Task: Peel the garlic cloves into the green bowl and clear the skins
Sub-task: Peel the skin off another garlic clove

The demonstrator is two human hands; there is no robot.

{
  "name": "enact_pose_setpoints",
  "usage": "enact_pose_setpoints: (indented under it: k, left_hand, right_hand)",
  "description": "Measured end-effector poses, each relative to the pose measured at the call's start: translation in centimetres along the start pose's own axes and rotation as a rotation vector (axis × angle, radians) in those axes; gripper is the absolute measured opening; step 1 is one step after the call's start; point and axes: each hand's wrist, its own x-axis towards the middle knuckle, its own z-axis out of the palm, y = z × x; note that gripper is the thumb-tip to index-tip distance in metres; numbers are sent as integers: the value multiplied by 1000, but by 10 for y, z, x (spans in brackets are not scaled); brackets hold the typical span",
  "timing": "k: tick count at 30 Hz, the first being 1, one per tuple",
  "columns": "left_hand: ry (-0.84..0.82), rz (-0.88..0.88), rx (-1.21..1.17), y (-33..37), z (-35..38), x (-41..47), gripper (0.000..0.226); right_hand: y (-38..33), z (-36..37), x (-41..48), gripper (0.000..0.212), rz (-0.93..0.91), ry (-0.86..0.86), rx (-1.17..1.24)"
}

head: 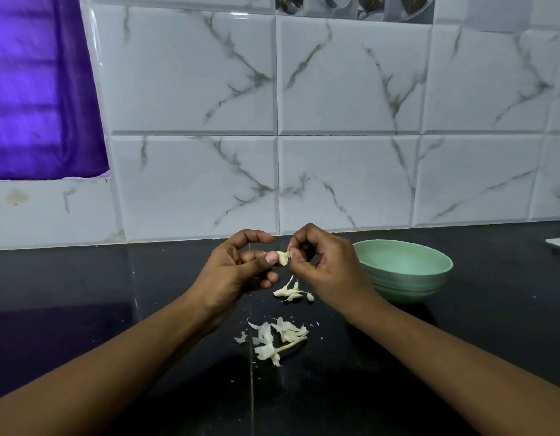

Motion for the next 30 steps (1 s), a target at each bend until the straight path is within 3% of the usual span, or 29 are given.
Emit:
enact_pose_setpoints:
  k: [6, 9, 15, 22, 24, 26, 28, 30]
  left_hand:
    - [-48, 4, 10, 0, -5, 1, 34]
    - [-94, -10, 48, -2, -6, -2, 32]
    - [-75, -25, 60, -2, -8, -1, 41]
    - [-25, -43, 98, 1, -16, 0, 43]
    - [-12, -41, 94, 1, -16, 0, 41]
    - [-2, -34, 84, 1, -17, 1, 40]
    - [0, -33, 78, 1, -17, 0, 38]
    - [3, -35, 83, 0, -17, 0, 35]
  right_hand:
    - [-2, 0, -1, 8, 108, -28, 85]
    - [2, -12, 6, 21, 261, 59, 223]
    - [-2, -16, 7, 20, 258, -80, 118]
    - [-1, -26, 13, 15, 479, -137, 124]
    - [0, -27, 14, 15, 523, -221, 120]
    - [-1, -29, 14, 17, 562, -409, 143]
    - [-1, -28, 11, 15, 547, -617, 139]
    - [1, -26, 8, 15, 495, -698, 92]
